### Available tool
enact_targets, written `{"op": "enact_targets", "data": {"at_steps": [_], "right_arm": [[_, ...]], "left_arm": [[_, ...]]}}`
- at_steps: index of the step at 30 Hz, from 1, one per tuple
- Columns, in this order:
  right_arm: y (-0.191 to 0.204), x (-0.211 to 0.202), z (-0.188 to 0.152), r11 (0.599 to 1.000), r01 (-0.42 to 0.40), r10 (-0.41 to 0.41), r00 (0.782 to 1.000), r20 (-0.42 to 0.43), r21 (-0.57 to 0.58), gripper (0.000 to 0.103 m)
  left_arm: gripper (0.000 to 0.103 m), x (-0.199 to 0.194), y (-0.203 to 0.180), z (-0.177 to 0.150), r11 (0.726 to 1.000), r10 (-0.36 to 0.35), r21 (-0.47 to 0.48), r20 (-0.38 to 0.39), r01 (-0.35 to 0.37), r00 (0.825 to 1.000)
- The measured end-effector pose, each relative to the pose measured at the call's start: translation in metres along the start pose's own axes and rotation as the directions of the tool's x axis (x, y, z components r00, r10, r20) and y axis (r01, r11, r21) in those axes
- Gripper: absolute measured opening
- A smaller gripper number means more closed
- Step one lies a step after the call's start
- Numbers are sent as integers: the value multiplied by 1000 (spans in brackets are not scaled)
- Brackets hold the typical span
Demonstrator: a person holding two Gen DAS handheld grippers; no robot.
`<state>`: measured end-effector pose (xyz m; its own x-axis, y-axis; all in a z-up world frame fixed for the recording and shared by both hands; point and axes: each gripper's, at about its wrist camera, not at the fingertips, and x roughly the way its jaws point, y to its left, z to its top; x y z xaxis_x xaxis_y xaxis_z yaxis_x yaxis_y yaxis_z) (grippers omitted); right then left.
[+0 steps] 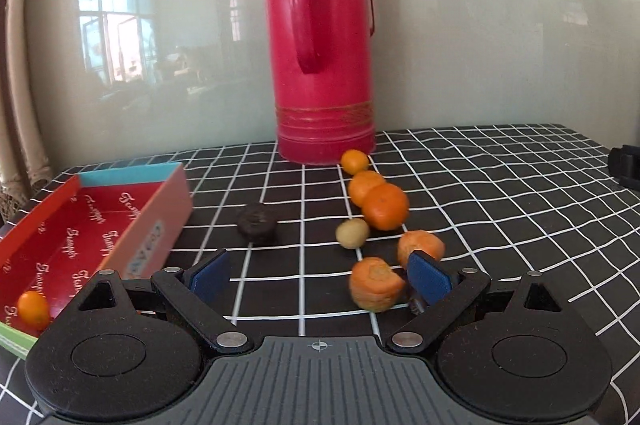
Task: Organize fruits
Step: 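Move the left tool back to the carrot chunk and grasp it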
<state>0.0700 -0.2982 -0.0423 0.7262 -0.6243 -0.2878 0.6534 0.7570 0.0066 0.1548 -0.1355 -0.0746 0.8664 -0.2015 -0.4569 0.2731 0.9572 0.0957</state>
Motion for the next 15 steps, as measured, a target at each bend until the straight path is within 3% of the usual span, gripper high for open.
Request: {"op": "enact_targets", "data": {"at_steps": [5, 8, 11, 15], "right_arm": [[-11, -1, 1, 1000, -16, 16, 1000, -5, 8, 97], [-15, 1, 2, 999, -39, 39, 999, -12, 13, 97], [-18, 1, 2, 999, -52, 52, 999, -13, 14, 97], [-19, 2, 2, 998, -61, 62, 998, -21, 12, 97]], "left_arm": [[94, 16, -10, -1, 1000, -11, -3, -37, 11, 999], [86, 23, -15, -2, 1000, -11, -5, -50, 11, 999], [79, 30, -13, -1, 999, -2, -44, -66, -1, 998], [78, 38, -5, -1, 993, 0, -120, -96, -12, 995]]}}
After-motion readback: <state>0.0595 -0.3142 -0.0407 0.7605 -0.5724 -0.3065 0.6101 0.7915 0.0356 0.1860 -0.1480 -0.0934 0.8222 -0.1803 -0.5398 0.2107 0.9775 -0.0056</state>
